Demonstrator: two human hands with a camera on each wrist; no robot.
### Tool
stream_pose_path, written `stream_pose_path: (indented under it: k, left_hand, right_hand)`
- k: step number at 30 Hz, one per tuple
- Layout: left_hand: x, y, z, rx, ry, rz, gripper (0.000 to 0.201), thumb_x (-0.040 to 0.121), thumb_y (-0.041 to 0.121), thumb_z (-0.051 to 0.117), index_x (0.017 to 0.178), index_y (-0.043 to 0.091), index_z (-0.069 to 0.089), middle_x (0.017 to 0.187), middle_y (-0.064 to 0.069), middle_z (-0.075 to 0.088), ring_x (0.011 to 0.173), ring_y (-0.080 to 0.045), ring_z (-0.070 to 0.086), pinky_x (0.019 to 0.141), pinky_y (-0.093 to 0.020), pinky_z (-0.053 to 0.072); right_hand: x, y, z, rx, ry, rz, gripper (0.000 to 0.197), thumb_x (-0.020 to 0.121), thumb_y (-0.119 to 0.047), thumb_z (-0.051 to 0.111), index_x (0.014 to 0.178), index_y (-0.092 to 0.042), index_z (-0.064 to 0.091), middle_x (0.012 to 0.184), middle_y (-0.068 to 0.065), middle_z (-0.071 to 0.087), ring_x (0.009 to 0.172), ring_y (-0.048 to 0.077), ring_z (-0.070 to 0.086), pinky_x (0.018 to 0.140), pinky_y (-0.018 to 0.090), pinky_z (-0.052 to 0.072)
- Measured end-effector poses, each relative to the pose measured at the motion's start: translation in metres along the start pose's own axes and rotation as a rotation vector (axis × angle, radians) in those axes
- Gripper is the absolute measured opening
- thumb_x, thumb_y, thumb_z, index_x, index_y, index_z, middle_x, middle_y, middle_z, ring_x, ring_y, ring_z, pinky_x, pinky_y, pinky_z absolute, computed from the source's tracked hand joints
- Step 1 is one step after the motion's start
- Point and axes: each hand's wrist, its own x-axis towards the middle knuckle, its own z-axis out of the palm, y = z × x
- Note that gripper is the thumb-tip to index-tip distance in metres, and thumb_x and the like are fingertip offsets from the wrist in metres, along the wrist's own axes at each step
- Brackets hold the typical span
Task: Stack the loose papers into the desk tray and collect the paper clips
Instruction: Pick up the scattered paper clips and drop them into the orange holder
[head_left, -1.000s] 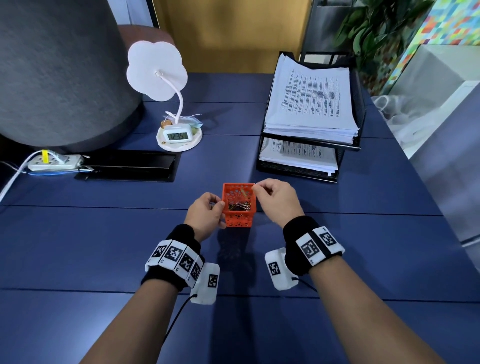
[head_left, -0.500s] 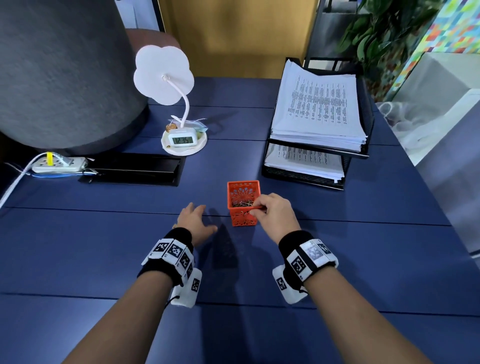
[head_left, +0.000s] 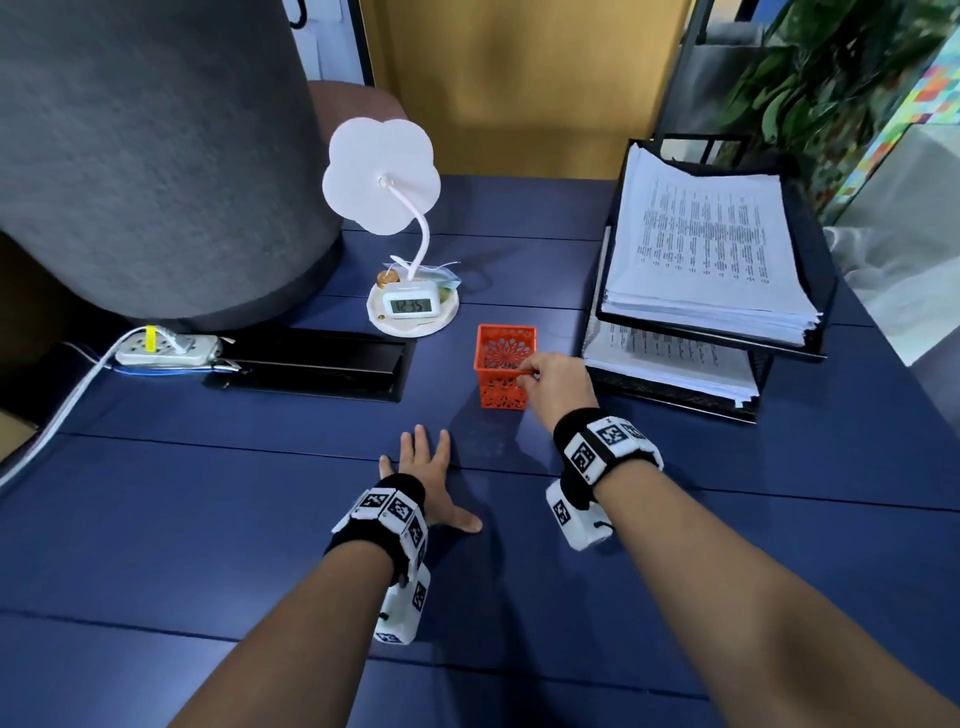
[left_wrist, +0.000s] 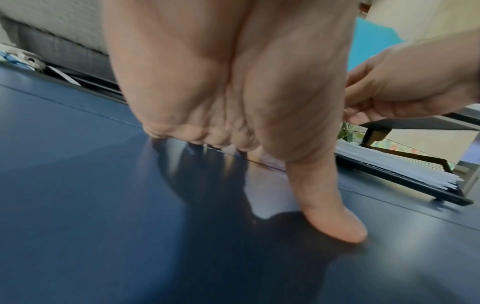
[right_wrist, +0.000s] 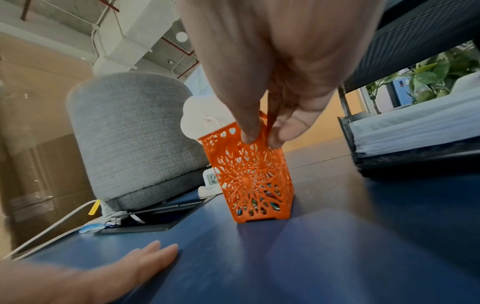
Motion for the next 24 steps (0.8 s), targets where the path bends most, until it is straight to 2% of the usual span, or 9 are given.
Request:
stream_pose_path:
  k: [5,12,18,24]
  left_hand:
    - [0.009,0.009,-0.012,0.066,-0.041,-0.04,0.145,0.056,0.066,0.077,0.146,0.016,-0.026,0.153,-0.019,-0.027,0.142,-0.037,-0.022,0.115,-0.058,0.001]
    - [0.022,0.021,-0.04,0.087,-0.107,-0.075,0.131,0.07,0.047,0.079,0.148,0.017,-0.022,0.153,-0.023,-0.022,0.141,-0.046,-0.014,0.113,-0.057,0.014]
    - [0.033,0.024,-0.05,0.104,-0.134,-0.082,0.127,0.073,0.043,0.078,0.147,0.021,-0.024,0.153,-0.024,-0.022,0.14,-0.049,-0.011,0.112,-0.059,0.019]
    - [0.042,0.023,-0.05,0.114,-0.135,-0.087,0.129,0.072,0.044,0.078,0.146,0.024,-0.026,0.153,-0.023,-0.023,0.14,-0.05,-0.011,0.111,-0.059,0.02]
  right_hand:
    - [0.042,-0.011,0.005,-0.027,0.005,0.028,0.017,0.089,-0.018,0.058,0.101,-0.012,0.069,0.105,0.014,0.067,0.103,0.032,0.059,0.086,0.034,0.047]
    - [0.091,-0.019,0.009,-0.035,0.0,0.054,0.016,0.089,-0.015,0.055,0.096,-0.01,0.068,0.099,0.016,0.068,0.098,0.034,0.06,0.08,0.033,0.047]
    - [0.122,-0.022,0.011,-0.067,-0.027,0.065,0.019,0.09,-0.014,0.053,0.102,-0.01,0.067,0.103,0.015,0.067,0.101,0.034,0.06,0.08,0.032,0.047]
    - [0.137,-0.024,0.014,-0.092,-0.034,0.064,0.014,0.09,-0.018,0.055,0.095,-0.013,0.067,0.099,0.013,0.067,0.095,0.033,0.061,0.075,0.031,0.047]
